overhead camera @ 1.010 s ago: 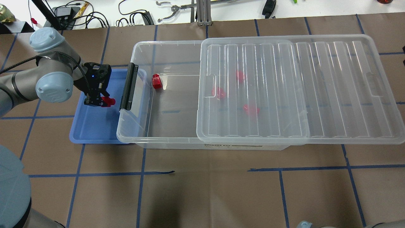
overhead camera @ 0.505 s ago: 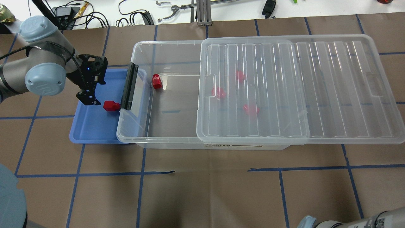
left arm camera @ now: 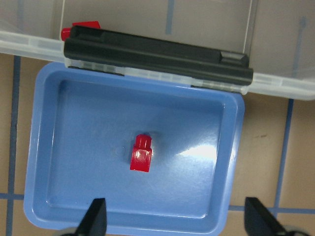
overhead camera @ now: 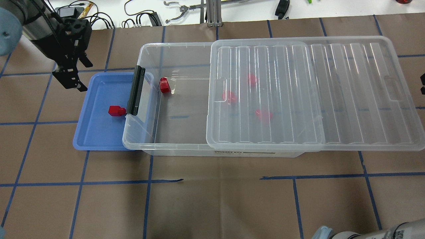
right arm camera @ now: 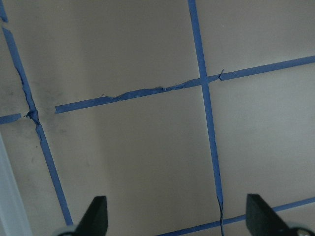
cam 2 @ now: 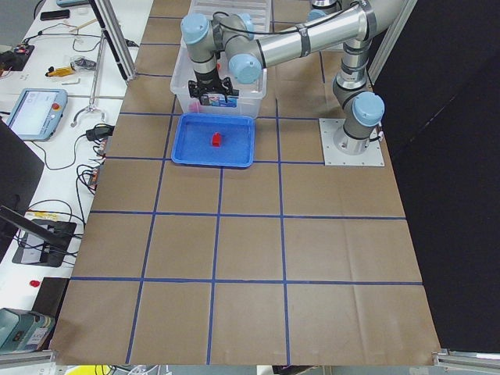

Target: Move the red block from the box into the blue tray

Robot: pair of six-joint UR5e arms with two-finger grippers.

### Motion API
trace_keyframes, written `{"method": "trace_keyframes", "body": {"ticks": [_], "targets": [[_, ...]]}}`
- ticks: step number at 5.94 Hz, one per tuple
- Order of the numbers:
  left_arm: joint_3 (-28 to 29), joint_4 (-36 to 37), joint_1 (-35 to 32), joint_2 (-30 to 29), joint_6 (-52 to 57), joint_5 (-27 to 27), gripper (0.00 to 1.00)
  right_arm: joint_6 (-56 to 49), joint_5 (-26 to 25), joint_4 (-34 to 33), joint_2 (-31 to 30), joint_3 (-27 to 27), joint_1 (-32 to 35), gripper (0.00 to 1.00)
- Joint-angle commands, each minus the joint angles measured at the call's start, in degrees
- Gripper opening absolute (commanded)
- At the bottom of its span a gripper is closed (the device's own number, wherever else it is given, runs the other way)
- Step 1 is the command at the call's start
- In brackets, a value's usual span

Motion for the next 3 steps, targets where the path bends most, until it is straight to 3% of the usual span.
{"method": "trace_keyframes", "body": {"ticks": [1, 3], "targets": [[4.62, -5.44, -2.09, 1.33, -16.07, -1.33, 0.98, -0.4, 0.45, 0.95, -1.38, 0.7, 0.56, 1.0], [3.83, -3.17, -2.01, 3.18, -23.68, -10.79, 0.98, -0.4, 0.54, 0.87, -2.09, 3.16, 2.23, 1.0]]}}
